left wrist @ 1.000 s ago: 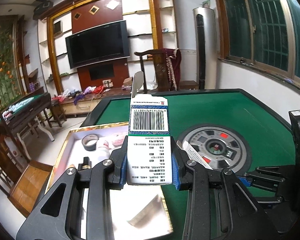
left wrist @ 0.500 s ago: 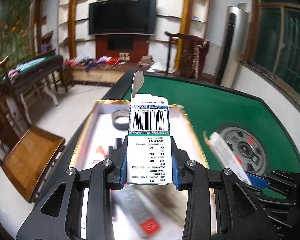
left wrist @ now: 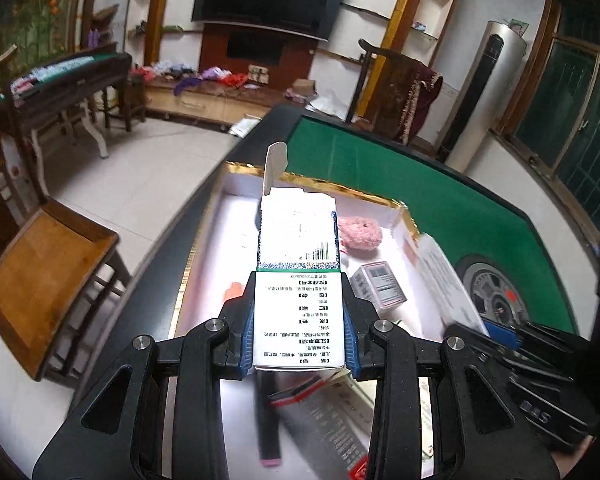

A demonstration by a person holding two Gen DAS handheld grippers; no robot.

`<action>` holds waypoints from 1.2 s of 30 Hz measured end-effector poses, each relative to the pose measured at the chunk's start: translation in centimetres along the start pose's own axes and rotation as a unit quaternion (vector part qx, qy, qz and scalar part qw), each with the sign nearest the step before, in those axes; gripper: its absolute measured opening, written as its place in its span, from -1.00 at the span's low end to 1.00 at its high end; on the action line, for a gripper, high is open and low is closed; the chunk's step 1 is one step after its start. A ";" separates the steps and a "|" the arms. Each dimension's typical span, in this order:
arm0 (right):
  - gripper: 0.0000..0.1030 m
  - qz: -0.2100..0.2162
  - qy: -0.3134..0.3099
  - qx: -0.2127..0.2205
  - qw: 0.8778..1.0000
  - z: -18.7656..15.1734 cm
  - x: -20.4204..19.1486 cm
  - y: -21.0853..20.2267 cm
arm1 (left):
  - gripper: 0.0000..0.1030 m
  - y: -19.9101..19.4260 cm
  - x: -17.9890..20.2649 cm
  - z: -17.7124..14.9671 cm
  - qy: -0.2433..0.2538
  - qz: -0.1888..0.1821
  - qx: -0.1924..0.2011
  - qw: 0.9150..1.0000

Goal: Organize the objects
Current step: 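Lower the medicine box into the tray with the left tool while the right tool lowers the tube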

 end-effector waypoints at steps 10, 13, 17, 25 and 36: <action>-0.57 -0.017 0.035 -0.015 0.999 2.2 1.0 3.6 | -0.34 2.6 0.7 0.4 -0.016 -0.040 -0.041 0.998; -0.57 -0.019 0.038 -0.017 0.999 2.3 1.2 4.1 | -0.34 2.9 0.7 0.3 -0.020 -0.046 -0.047 0.998; -0.57 -0.024 0.040 -0.023 0.999 2.3 1.7 4.8 | -0.34 3.2 1.0 0.2 -0.017 -0.048 -0.050 0.997; -0.56 -0.040 0.031 -0.037 0.998 2.7 2.2 5.4 | -0.34 3.9 1.1 -0.4 -0.005 -0.029 -0.058 0.998; -0.56 -0.048 0.018 -0.040 0.998 2.3 1.8 5.1 | -0.34 4.3 1.1 -0.7 0.026 0.017 -0.050 0.998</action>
Point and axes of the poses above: each gripper's, at about its wrist camera, not at the fingertips, and y roughly the way its jaws point, x to its right, z to its top, the point moved 7 cm from there along y, roughly the way its jaws point
